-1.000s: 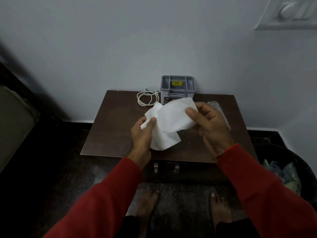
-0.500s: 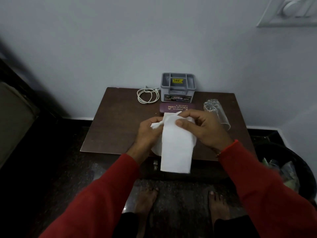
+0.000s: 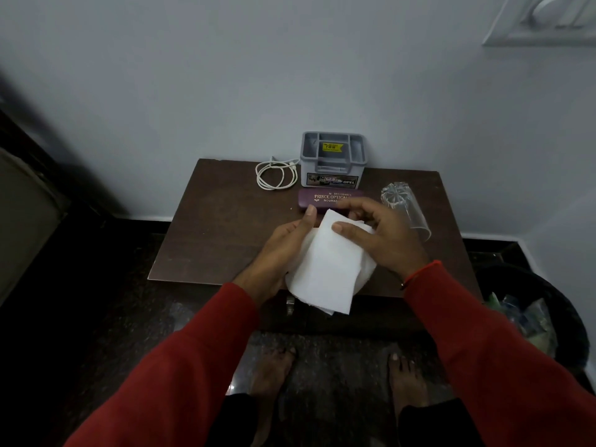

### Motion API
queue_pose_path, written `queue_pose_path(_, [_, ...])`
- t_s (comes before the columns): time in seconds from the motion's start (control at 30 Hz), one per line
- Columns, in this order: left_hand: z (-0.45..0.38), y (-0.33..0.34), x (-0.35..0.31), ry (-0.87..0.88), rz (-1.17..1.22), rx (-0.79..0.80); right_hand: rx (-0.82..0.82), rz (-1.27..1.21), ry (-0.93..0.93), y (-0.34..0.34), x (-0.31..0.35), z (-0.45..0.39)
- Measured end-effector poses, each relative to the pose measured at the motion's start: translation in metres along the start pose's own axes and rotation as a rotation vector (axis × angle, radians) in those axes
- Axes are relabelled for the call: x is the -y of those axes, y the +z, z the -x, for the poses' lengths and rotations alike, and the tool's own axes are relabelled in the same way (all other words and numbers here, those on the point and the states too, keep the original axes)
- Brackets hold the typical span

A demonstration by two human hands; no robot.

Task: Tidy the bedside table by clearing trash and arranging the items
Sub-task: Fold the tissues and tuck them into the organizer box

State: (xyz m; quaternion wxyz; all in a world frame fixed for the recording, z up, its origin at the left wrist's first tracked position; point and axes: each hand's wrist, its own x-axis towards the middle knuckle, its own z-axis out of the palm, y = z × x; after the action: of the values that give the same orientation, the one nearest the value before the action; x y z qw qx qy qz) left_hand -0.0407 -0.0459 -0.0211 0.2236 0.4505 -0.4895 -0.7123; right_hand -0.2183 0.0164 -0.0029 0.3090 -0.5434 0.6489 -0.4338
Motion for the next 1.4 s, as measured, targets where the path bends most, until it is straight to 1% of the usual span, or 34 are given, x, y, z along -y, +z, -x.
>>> queue_pose_path(0.1, [0.000, 0.001, -0.002, -0.002, 0.024, 0.028, 0.030, 0.011, 0.058, 0.001, -0.002, 0.000])
queue_pose_path(0.17, [0.002, 0.003, -0.003, 0.008, 0.046, 0.061, 0.002, -0.022, 0.064, 0.001, -0.002, 0.000])
queue_pose_path(0.27, [0.002, 0.004, 0.001, 0.061, 0.027, 0.030, -0.066, -0.138, 0.043, -0.001, 0.000, -0.002])
queue_pose_path(0.33, [-0.001, 0.003, 0.004, 0.071, 0.037, -0.032, -0.139, -0.215, 0.047, -0.003, 0.000, -0.003])
queue_pose_path(0.47, [-0.011, -0.004, 0.005, 0.041, 0.142, -0.264, -0.296, -0.353, 0.071, -0.006, 0.008, -0.005])
queue_pose_path(0.57, [-0.012, -0.010, 0.004, 0.052, 0.200, -0.308, -0.360, -0.346, 0.076, -0.009, 0.010, -0.005])
queue_pose_path(0.63, [-0.011, -0.011, 0.004, 0.059, 0.242, -0.303, -0.358, -0.348, 0.122, -0.008, 0.009, -0.005])
queue_pose_path(0.67, [-0.011, -0.011, 0.004, 0.061, 0.271, -0.287, -0.350, -0.392, 0.156, -0.007, 0.009, -0.004])
queue_pose_path(0.73, [-0.010, -0.011, 0.004, 0.061, 0.330, -0.234, -0.309, -0.570, 0.206, -0.006, 0.014, -0.003])
queue_pose_path(0.83, [-0.008, -0.009, 0.002, 0.078, 0.341, -0.171, -0.164, -0.940, 0.204, -0.011, 0.023, -0.002])
queue_pose_path(0.9, [-0.008, -0.008, 0.002, 0.117, 0.303, -0.149, -0.123, -1.049, 0.199, -0.015, 0.024, -0.002])
queue_pose_path(0.93, [-0.007, -0.006, 0.003, 0.136, 0.268, -0.129, -0.149, -1.043, 0.228, -0.014, 0.021, -0.003])
queue_pose_path(0.97, [-0.006, -0.004, 0.005, 0.140, 0.221, -0.114, -0.211, -0.997, 0.278, -0.010, 0.017, -0.005])
queue_pose_path(1.03, [-0.007, 0.000, 0.010, 0.106, 0.110, -0.094, -0.380, -0.887, 0.389, -0.003, 0.006, -0.010])
queue_pose_path(1.1, [-0.006, 0.006, 0.011, 0.060, 0.065, -0.097, -0.464, -0.856, 0.437, 0.003, -0.001, -0.013])
queue_pose_path(1.17, [-0.002, 0.011, 0.006, -0.001, 0.134, -0.092, -0.485, -0.838, 0.441, 0.006, -0.001, -0.014])
queue_pose_path(1.23, [-0.001, 0.013, 0.001, -0.055, 0.239, -0.027, -0.521, -0.820, 0.442, 0.009, 0.001, -0.014])
queue_pose_path(1.27, [-0.002, 0.012, 0.000, -0.058, 0.250, 0.008, -0.531, -0.827, 0.441, 0.009, 0.002, -0.014])
queue_pose_path(1.33, [-0.004, 0.009, 0.001, -0.045, 0.200, 0.026, -0.518, -0.854, 0.422, 0.011, 0.001, -0.015])
queue_pose_path(1.4, [-0.003, 0.009, 0.003, -0.003, 0.156, -0.026, -0.487, -0.857, 0.393, 0.012, 0.003, -0.014])
